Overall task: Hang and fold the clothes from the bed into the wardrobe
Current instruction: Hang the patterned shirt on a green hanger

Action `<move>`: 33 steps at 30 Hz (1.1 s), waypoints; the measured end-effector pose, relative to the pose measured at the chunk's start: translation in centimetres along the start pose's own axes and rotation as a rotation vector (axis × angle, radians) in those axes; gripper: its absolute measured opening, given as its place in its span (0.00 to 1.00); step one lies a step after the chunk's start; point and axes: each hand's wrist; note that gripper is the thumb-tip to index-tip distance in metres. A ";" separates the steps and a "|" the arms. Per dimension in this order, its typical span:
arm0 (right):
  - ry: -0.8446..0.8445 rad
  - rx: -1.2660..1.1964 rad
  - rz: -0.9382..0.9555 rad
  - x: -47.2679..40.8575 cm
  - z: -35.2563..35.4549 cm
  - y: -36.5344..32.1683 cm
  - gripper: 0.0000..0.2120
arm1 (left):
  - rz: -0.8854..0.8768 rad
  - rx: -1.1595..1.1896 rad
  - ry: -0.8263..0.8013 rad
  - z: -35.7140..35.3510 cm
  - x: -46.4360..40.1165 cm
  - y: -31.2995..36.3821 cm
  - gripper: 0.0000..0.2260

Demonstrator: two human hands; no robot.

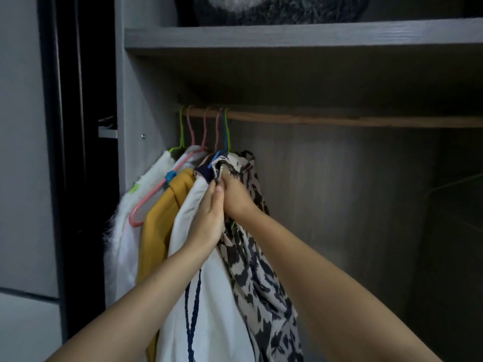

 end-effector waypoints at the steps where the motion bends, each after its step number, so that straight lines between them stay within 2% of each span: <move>1: 0.007 -0.055 0.001 0.3 0.2 0.3 0.15 | -0.013 -0.024 -0.008 -0.5 -0.3 0.1 0.21; 4: 0.016 -0.157 0.022 1.5 1.4 0.7 0.20 | -0.076 -0.037 0.007 -1.6 0.5 1.0 0.21; 7: 0.020 -0.114 0.023 4.0 4.1 1.6 0.23 | -0.232 -0.119 0.126 -1.7 2.5 2.3 0.23; 9: 0.120 -0.034 0.017 6.1 7.0 2.3 0.24 | -0.407 -0.262 0.218 -2.4 4.1 3.7 0.24; 11: 0.228 0.074 0.040 8.8 9.7 2.8 0.24 | -0.538 -0.348 0.220 -3.5 5.8 5.4 0.23; 14: 0.383 0.233 0.044 14.8 14.0 3.6 0.23 | -0.622 -0.341 0.047 -6.7 8.7 7.9 0.23; 17: 0.468 0.400 0.009 23.5 18.7 3.7 0.21 | -0.680 -0.257 -0.126 -11.2 12.9 9.9 0.22; 23: 0.607 0.705 -0.147 44.0 27.0 2.5 0.18 | -0.910 -0.053 -0.389 -21.7 28.1 15.0 0.21; 29: 0.677 0.850 -0.572 65.1 31.8 0.8 0.19 | -1.082 0.065 -0.704 -29.7 45.1 21.2 0.22; 33: 0.635 0.885 -0.955 79.1 33.1 -1.0 0.22 | -1.029 0.055 -0.931 -34.3 55.7 23.4 0.23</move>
Point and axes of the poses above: each hand's wrist, its own x-axis away from the middle knuckle, its own z-axis out of the back of the hand, y = z × x, and after that the axes turned 15 degrees about -x, right-handed
